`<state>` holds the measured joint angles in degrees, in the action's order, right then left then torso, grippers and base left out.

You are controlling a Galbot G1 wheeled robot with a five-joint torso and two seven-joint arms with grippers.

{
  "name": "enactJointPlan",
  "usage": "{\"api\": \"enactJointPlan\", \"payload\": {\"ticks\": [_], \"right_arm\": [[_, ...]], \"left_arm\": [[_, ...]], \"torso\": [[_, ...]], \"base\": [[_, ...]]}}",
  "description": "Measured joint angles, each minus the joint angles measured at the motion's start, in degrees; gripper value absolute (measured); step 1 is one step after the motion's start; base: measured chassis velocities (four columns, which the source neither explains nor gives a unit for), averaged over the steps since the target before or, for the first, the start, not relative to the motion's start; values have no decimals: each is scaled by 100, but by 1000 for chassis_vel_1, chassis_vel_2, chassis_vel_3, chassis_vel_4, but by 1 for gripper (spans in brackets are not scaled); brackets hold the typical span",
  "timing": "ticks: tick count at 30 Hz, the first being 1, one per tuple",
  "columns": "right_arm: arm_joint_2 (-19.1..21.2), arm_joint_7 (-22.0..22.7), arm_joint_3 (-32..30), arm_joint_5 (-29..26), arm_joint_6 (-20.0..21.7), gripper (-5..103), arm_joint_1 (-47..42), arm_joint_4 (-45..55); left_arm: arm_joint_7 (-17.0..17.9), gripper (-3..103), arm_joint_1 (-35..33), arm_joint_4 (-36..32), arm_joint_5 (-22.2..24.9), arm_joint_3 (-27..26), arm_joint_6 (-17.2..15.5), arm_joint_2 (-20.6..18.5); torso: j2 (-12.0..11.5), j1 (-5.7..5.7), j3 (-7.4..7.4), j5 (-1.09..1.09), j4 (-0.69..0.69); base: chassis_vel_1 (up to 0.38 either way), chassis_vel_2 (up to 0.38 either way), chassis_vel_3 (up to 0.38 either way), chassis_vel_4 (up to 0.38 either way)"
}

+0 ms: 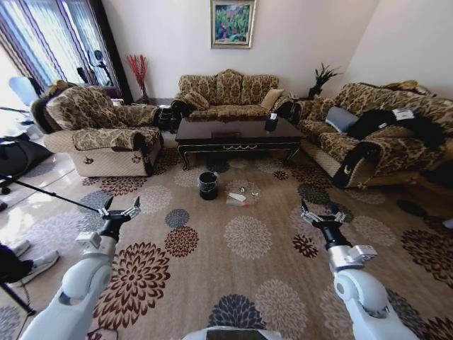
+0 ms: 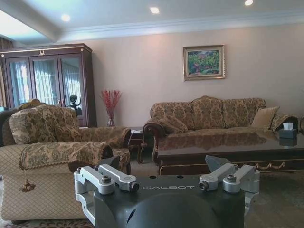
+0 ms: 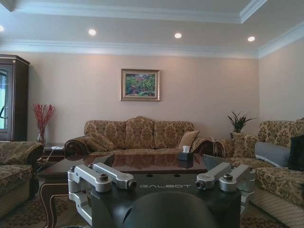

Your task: Move to the front of the table and pick up the trash from the floor, then place it into the trash bin.

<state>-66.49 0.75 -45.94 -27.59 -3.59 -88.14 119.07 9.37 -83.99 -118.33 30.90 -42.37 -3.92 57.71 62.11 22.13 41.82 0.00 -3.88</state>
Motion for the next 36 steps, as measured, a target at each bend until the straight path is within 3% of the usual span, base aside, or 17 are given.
{"api": "enactJointPlan", "payload": {"ticks": [9, 36], "right_arm": [[14, 16, 19, -2, 13, 100, 23, -10], [17, 14, -51, -1, 1, 100, -130, 115]], "left_arm": [[-36, 100, 0, -13, 87, -17, -115, 37], [-76, 100, -27, -55, 16, -11, -143, 77]], "torso": [[-46, -20, -23, 0, 0], [-844, -374, -470, 0, 0]], "base": [[0, 0, 0, 0], [0, 0, 0, 0]]}}
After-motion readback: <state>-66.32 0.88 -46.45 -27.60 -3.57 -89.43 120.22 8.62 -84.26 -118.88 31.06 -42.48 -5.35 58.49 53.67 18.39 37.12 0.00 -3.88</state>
